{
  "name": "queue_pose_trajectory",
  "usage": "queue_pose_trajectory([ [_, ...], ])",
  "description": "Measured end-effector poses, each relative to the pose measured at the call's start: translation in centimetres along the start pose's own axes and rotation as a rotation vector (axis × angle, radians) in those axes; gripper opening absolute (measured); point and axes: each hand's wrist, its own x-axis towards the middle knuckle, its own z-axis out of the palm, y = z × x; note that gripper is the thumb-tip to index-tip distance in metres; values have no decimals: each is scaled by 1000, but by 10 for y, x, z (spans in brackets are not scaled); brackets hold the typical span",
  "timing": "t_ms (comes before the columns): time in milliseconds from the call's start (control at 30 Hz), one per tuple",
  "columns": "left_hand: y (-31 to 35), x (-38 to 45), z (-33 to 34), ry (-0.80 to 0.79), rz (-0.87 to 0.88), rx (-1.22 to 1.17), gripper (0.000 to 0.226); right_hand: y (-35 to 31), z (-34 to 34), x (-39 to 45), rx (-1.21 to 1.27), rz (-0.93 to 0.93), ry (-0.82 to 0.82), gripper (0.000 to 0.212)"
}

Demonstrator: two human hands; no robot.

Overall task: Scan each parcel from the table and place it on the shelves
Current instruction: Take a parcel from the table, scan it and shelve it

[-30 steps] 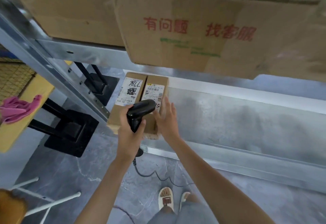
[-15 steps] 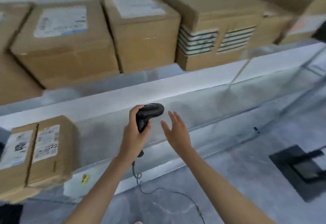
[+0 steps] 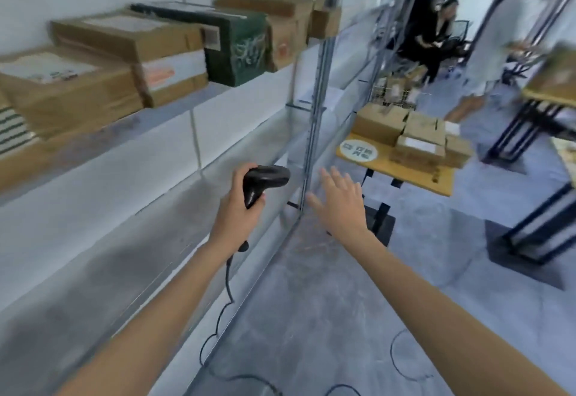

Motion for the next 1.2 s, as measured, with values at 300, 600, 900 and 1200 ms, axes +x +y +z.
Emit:
queue_pose_trajectory([
  [300,58,70,92,-176,195,-80,56,90,-54,8,-9,233,124,66],
  [600,79,131,174,-279,258,-134,57,154,-51,60,-3,354,138,67],
  [900,49,239,264,-362,262,-174,57,214,-35,185,-23,425,93,69],
  [1200,30,312,321,-422,248,-151,61,269,-7,242,-2,529,2,69],
])
